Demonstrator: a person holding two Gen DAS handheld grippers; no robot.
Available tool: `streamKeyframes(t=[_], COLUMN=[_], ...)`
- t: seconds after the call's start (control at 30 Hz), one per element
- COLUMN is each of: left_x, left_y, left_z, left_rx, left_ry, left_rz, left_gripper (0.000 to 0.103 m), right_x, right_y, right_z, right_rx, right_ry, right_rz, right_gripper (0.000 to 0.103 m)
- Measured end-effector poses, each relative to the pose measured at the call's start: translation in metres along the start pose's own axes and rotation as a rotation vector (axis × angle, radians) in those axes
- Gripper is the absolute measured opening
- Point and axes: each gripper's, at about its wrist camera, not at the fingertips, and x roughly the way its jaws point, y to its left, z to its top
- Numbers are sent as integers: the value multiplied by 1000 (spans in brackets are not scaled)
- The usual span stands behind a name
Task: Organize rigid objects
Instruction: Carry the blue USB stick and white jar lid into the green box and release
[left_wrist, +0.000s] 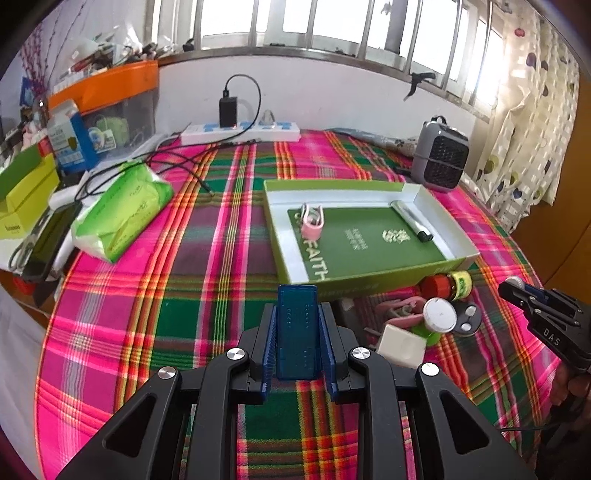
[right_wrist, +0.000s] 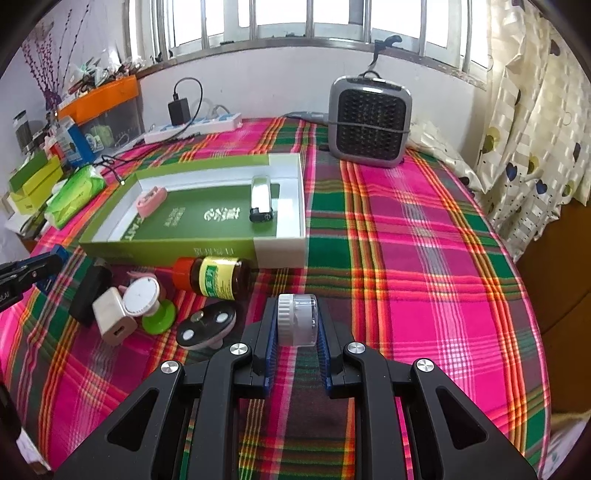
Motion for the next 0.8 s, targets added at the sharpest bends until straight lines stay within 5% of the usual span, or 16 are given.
streamKeyframes(t=[0.8], left_x=[20], left_y=[-22], left_z=[51], left_rx=[54], left_ry=[-18], left_rz=[-54], left_gripper=[21], right_x=[-4], right_y=[16], right_z=[69], right_rx=[-70], right_ry=[-91], right_rz=[83], right_gripper=[20])
